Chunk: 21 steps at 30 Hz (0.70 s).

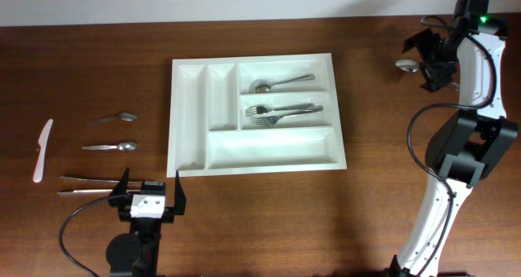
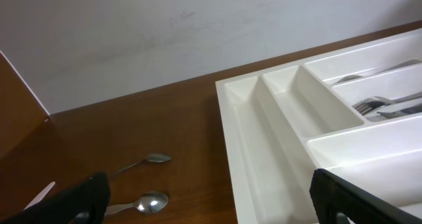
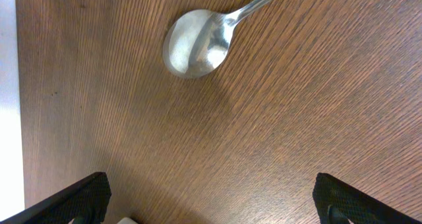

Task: Pack container
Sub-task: 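Move the right gripper back over the last spoon on the right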

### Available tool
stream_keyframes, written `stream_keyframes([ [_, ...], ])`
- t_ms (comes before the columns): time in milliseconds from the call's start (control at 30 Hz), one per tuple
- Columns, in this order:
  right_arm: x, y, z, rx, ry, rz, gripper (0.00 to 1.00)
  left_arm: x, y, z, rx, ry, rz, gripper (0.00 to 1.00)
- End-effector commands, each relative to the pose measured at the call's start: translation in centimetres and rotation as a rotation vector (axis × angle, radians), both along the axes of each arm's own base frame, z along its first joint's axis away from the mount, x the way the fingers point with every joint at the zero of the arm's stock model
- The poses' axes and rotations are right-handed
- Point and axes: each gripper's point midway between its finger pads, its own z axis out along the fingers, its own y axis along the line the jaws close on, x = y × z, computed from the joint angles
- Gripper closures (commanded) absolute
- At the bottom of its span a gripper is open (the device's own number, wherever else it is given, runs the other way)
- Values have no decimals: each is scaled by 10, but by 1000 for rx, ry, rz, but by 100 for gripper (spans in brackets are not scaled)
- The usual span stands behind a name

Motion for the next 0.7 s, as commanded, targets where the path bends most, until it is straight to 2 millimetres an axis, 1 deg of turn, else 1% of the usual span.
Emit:
stream_keyframes([
  [0, 6, 11, 32, -35, -63, 42, 1, 0, 1, -2, 12, 0, 6, 1],
  [100, 9, 9, 32, -66, -66, 26, 1, 0, 1, -2, 12, 0, 6, 1],
  [233, 7, 1, 32, -26, -47, -122, 1, 0, 1, -2, 12, 0, 6, 1],
  [300, 3, -12, 32, 4, -34, -233, 2, 0, 1, -2, 12, 0, 6, 1],
  [367, -5, -26, 30, 33, -4, -337, 2, 0, 1, -2, 12, 0, 6, 1],
  [533, -39, -53, 23, 82, 115, -577, 1, 0, 1, -2, 12, 0, 6, 1],
  [633, -55, -66, 19, 47, 168, -660, 1, 0, 1, -2, 12, 0, 6, 1],
  [667, -57, -69, 19, 35, 171, -665, 1, 0, 1, -2, 12, 0, 6, 1],
])
